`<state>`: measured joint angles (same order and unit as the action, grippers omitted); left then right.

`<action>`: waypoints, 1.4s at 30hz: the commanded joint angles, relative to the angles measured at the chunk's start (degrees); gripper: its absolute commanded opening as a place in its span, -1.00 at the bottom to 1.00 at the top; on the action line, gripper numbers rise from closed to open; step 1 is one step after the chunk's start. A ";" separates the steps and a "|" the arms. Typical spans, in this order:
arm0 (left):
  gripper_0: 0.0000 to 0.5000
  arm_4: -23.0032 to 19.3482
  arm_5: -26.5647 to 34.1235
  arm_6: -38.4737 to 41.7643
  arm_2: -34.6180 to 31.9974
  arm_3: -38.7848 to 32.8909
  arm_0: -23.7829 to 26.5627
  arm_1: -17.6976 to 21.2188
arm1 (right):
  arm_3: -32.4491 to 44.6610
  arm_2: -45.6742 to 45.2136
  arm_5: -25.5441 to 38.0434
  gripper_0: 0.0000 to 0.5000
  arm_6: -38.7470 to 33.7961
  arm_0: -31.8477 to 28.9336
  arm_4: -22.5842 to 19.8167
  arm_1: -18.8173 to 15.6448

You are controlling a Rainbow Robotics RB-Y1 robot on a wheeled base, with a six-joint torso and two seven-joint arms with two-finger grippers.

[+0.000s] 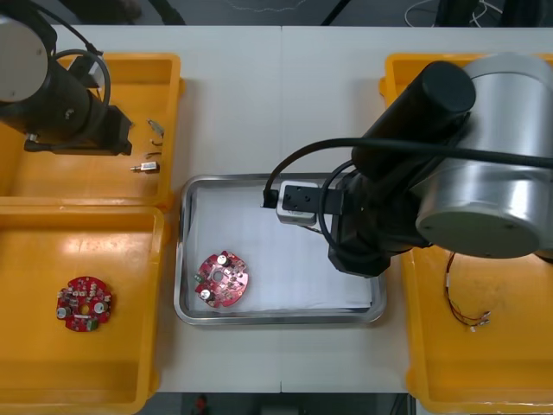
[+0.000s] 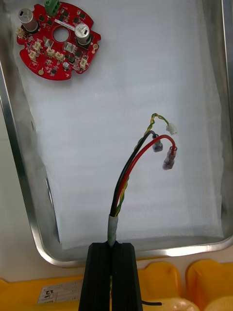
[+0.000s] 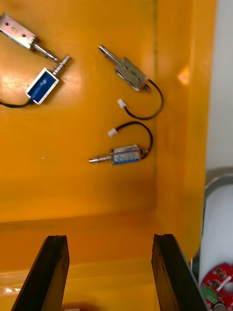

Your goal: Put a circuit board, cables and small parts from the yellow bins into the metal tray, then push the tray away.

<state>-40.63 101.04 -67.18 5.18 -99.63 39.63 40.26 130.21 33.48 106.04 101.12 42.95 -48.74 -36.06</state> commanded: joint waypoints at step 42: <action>1.00 7.49 -31.96 -3.40 5.98 54.28 27.17 -5.10 | -14.72 25.41 -18.50 -0.40 3.73 -2.17 18.07 1.43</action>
<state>-34.54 71.48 -67.20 10.23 -47.48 62.34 36.69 114.21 58.18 87.45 105.33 41.38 -30.64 -34.68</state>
